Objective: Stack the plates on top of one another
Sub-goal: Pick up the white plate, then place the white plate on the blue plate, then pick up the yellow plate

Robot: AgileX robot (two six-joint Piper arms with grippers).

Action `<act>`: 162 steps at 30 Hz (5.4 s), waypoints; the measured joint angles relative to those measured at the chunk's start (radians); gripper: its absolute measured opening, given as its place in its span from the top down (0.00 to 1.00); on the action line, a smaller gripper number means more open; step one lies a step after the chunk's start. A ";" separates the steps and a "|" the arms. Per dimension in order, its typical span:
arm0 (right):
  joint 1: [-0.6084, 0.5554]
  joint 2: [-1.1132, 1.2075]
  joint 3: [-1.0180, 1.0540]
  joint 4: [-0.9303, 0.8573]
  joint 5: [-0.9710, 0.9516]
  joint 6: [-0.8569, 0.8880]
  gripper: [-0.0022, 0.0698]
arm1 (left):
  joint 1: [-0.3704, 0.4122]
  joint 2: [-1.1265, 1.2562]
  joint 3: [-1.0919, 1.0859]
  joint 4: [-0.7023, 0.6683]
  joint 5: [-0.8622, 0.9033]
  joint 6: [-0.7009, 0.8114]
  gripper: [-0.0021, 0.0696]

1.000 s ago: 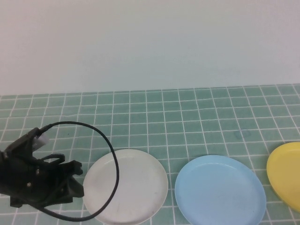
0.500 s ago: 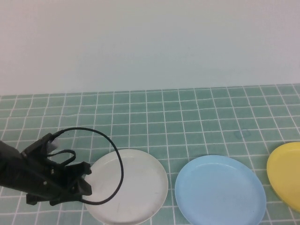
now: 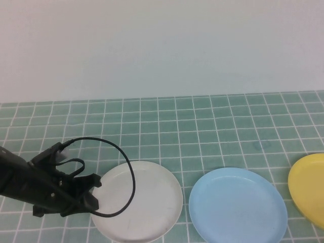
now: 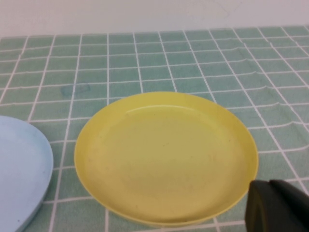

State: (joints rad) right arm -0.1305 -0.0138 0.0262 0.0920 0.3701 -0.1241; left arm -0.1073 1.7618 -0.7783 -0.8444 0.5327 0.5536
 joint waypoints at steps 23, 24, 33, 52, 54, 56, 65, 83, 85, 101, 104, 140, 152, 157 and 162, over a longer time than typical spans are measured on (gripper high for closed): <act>0.000 0.000 0.000 0.000 0.000 0.000 0.97 | -0.079 -0.225 -0.059 -0.189 -0.007 -0.022 0.96; 0.000 0.000 0.000 0.000 0.000 0.000 0.97 | -0.111 -0.225 -0.059 -0.202 -0.015 -0.023 0.96; 0.000 0.000 0.000 0.000 0.000 0.000 0.97 | -0.448 -0.196 -0.059 -0.213 -0.215 -0.159 0.96; 0.000 0.000 0.000 0.000 0.000 0.000 0.97 | -0.626 0.027 -0.168 -0.278 -0.270 -0.162 0.96; 0.000 0.000 0.000 0.000 0.000 0.000 0.97 | -0.626 0.027 -0.168 -0.266 -0.260 -0.162 0.96; 0.000 0.000 0.000 0.000 0.000 0.000 0.97 | -0.622 0.029 -0.168 -0.256 -0.244 -0.162 0.96; 0.000 0.000 0.000 0.000 0.000 0.000 0.97 | -0.596 0.029 -0.168 -0.248 -0.175 -0.206 0.75; 0.000 0.000 0.000 0.000 0.000 0.000 0.97 | -0.562 -0.051 -0.303 -0.247 -0.116 -0.144 0.92; 0.000 0.000 0.000 0.000 0.000 0.000 0.97 | -0.562 -0.068 -0.338 -0.247 -0.093 -0.134 0.95; 0.000 0.000 0.000 0.000 0.000 0.000 0.97 | -0.562 -0.201 -0.590 -0.437 0.149 -0.067 0.97; 0.000 0.000 0.000 0.000 0.000 0.000 0.97 | -0.562 -0.201 -0.590 -0.620 0.158 -0.050 0.97; 0.000 0.000 0.000 0.000 0.000 0.000 0.97 | -0.190 -0.449 -0.431 -0.405 -0.148 0.384 0.97; 0.000 0.000 0.000 0.000 0.000 0.000 0.97 | -0.176 -0.986 0.070 -0.415 -0.378 0.495 0.97; 0.000 0.000 0.000 0.000 0.000 -0.004 0.97 | -0.138 -1.213 0.246 -0.461 -0.438 0.508 0.97; 0.000 0.000 0.000 0.000 0.000 -0.011 0.97 | -0.134 -1.340 0.389 -0.504 -0.504 0.518 0.97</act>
State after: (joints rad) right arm -0.1305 -0.0138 0.0262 0.0920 0.3701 -0.1348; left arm -0.2417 0.4218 -0.3889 -1.3489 0.0283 1.0711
